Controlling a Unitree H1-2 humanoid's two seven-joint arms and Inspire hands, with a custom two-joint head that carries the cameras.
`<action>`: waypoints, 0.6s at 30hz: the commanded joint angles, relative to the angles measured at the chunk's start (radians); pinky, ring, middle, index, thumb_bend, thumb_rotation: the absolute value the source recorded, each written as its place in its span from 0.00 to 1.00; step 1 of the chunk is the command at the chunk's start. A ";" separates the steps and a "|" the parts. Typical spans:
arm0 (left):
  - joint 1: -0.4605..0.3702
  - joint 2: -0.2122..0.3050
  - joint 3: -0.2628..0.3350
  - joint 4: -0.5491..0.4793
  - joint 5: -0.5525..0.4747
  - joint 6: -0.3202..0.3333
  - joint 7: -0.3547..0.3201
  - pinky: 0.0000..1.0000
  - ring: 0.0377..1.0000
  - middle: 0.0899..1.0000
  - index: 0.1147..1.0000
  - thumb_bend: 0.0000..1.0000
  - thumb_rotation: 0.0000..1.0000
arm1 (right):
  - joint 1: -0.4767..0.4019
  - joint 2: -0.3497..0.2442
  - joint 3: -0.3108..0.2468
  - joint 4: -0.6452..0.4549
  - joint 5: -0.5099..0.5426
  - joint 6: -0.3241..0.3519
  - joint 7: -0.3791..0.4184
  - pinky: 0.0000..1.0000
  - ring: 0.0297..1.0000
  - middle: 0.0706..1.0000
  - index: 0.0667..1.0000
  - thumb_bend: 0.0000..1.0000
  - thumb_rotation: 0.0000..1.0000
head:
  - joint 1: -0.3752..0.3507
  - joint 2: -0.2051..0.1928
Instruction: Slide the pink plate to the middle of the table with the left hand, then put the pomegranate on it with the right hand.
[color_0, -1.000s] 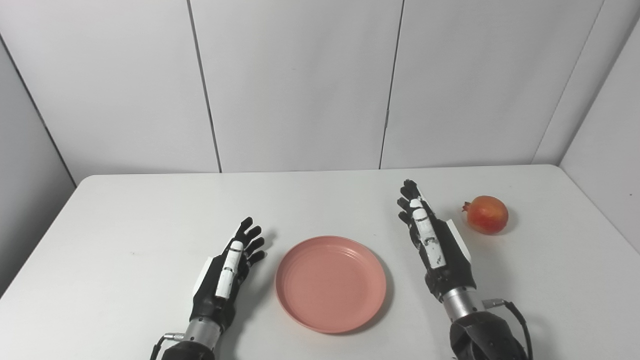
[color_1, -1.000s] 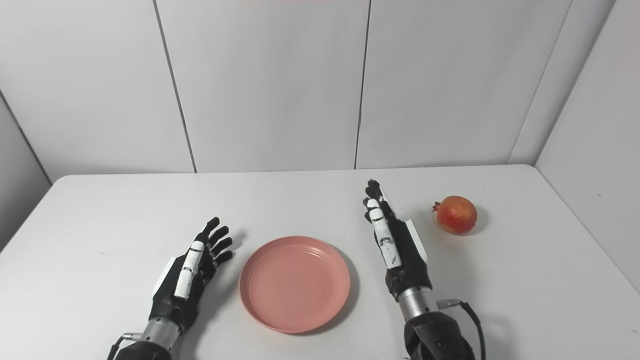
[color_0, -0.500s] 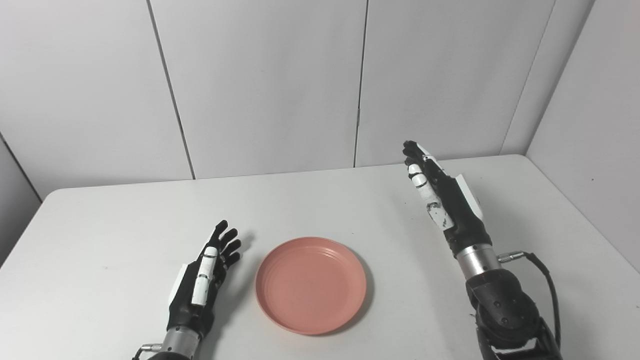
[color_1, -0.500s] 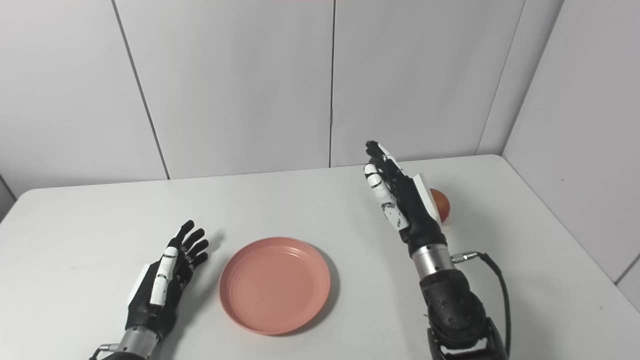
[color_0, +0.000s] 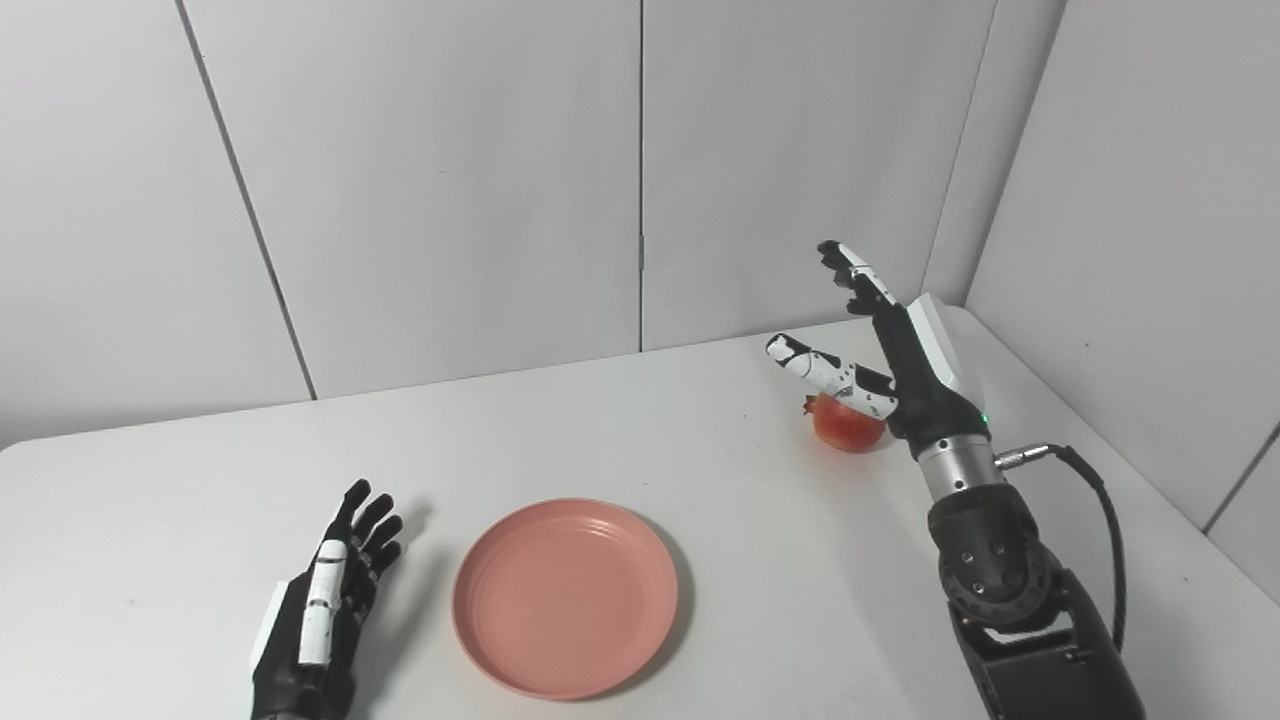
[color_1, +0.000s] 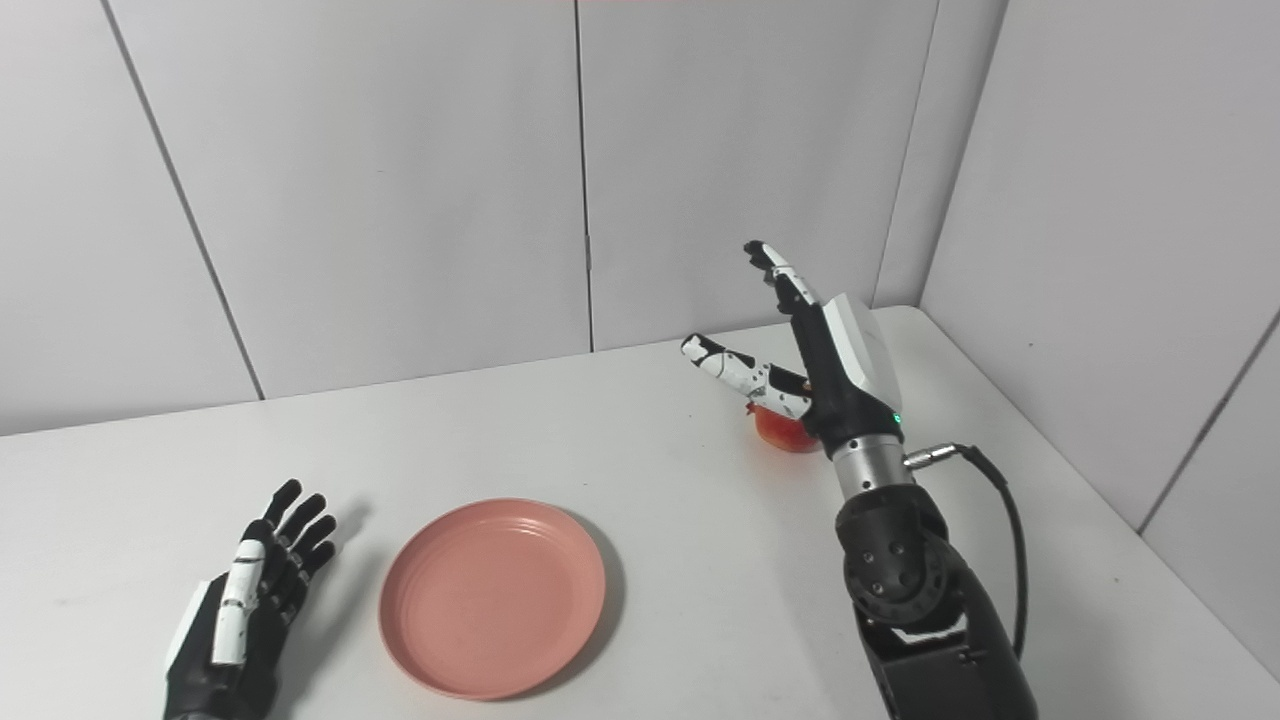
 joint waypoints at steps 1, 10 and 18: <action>-0.009 0.007 0.005 0.018 -0.014 0.008 -0.009 0.95 0.93 0.93 0.93 0.35 1.00 | -0.044 -0.029 -0.013 -0.005 -0.031 -0.021 -0.035 0.78 0.85 0.87 0.89 0.83 0.53 | 0.001 0.000; -0.008 0.012 0.011 0.021 -0.036 0.011 -0.017 0.97 0.94 0.94 0.94 0.34 1.00 | -0.056 -0.052 -0.027 0.051 -0.063 -0.005 -0.042 0.81 0.88 0.89 0.91 0.89 0.41 | -0.016 0.001; -0.004 0.013 0.009 0.003 -0.040 0.026 -0.012 0.96 0.94 0.94 0.94 0.34 1.00 | -0.068 -0.082 -0.007 0.070 -0.108 0.082 0.011 0.81 0.91 0.95 0.96 0.96 0.40 | -0.020 0.015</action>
